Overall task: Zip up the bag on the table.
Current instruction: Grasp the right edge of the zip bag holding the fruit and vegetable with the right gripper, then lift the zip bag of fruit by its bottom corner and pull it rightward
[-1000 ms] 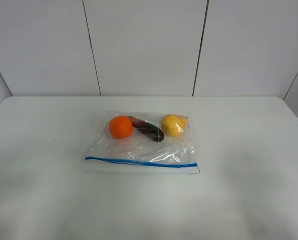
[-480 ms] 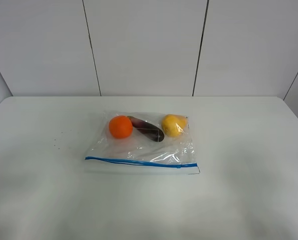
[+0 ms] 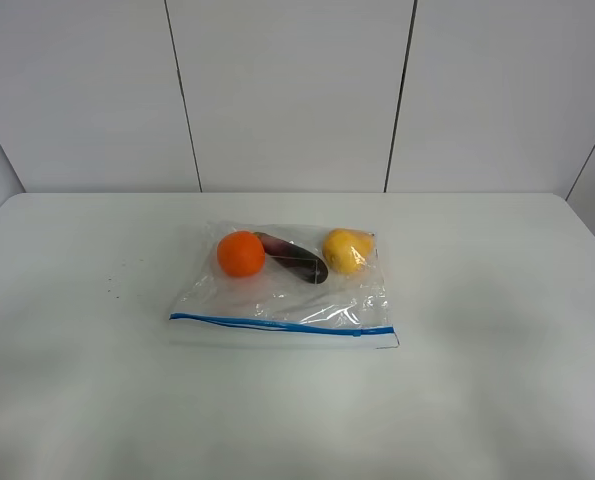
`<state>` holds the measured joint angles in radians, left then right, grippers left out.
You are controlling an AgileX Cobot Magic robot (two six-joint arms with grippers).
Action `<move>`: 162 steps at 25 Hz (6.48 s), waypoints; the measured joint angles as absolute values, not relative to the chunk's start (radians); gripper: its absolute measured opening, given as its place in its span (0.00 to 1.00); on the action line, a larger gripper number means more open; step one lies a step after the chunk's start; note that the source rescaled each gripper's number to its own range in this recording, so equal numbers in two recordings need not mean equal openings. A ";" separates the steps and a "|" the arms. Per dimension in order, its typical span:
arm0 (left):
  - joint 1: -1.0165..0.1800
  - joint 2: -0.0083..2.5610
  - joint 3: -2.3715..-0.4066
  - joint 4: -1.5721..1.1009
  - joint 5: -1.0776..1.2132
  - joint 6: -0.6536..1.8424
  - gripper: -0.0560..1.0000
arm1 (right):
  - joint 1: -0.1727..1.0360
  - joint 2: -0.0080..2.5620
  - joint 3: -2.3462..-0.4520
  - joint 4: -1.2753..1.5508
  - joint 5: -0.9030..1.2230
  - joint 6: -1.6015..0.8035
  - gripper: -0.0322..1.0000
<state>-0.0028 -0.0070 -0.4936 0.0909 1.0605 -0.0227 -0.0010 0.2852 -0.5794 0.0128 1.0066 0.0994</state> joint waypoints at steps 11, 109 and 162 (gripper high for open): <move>-0.003 -0.007 -0.494 0.091 1.061 -0.023 1.00 | -0.001 0.969 -0.675 0.507 0.811 -0.282 1.00; -0.003 -0.007 -0.494 0.092 1.061 -0.023 1.00 | 0.005 2.225 -1.111 1.333 1.066 -1.152 0.95; -0.003 -0.007 -0.494 0.092 1.061 -0.023 1.00 | 0.019 2.225 -1.111 1.346 1.115 -1.187 0.03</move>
